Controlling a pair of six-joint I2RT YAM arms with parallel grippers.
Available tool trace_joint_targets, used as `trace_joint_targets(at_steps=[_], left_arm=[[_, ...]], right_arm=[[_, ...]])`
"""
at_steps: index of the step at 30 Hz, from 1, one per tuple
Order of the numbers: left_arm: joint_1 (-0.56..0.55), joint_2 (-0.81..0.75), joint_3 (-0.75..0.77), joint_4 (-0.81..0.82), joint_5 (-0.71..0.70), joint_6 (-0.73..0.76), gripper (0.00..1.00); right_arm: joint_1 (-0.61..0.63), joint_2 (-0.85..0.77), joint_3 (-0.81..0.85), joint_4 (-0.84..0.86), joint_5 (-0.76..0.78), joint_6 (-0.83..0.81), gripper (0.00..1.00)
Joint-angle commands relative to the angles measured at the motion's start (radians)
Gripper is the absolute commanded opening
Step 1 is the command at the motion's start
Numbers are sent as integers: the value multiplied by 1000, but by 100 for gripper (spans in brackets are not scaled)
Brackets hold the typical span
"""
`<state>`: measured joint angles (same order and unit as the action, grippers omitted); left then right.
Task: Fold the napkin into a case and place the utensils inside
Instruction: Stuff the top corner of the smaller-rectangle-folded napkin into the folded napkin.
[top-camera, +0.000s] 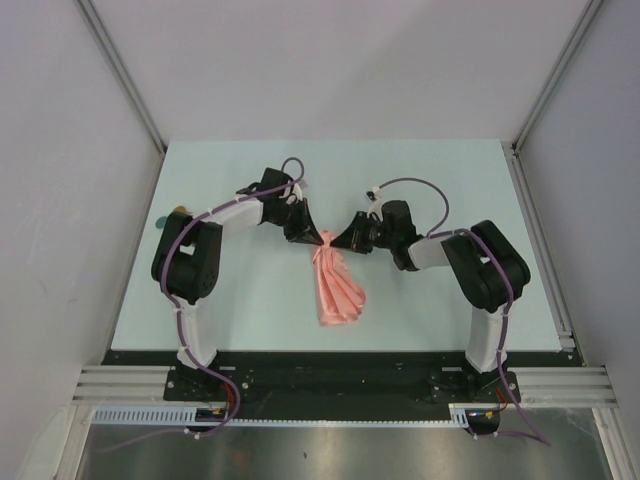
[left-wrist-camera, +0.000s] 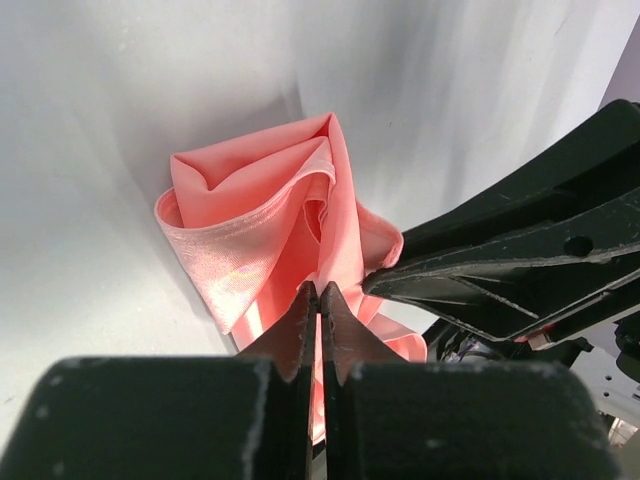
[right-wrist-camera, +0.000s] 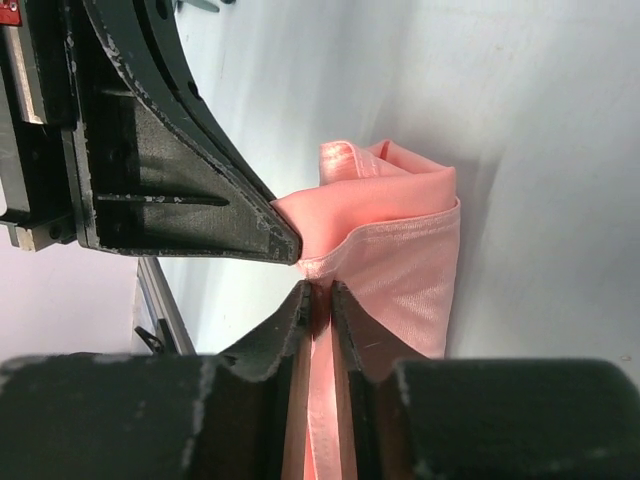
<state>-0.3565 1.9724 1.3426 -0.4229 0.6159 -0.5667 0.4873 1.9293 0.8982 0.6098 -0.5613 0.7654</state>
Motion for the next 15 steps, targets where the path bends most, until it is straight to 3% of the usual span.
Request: trace_joint_targets(at_steps=[1,4,9,15], left_arm=[[8,-35,21,18,28,10,0],[7,-32,23,19,38,8,0],[5,-29,26,19,42,10,0],[4,-18,32,19,47,5,0]], right_arm=[[-10,-38,31,-1,-2,-23,18],[-9,-30,41,-2,-2,-23,23],[-3,-27,57,-1,-11,-12,0],[16,-20,90,-15,-12,3,1]])
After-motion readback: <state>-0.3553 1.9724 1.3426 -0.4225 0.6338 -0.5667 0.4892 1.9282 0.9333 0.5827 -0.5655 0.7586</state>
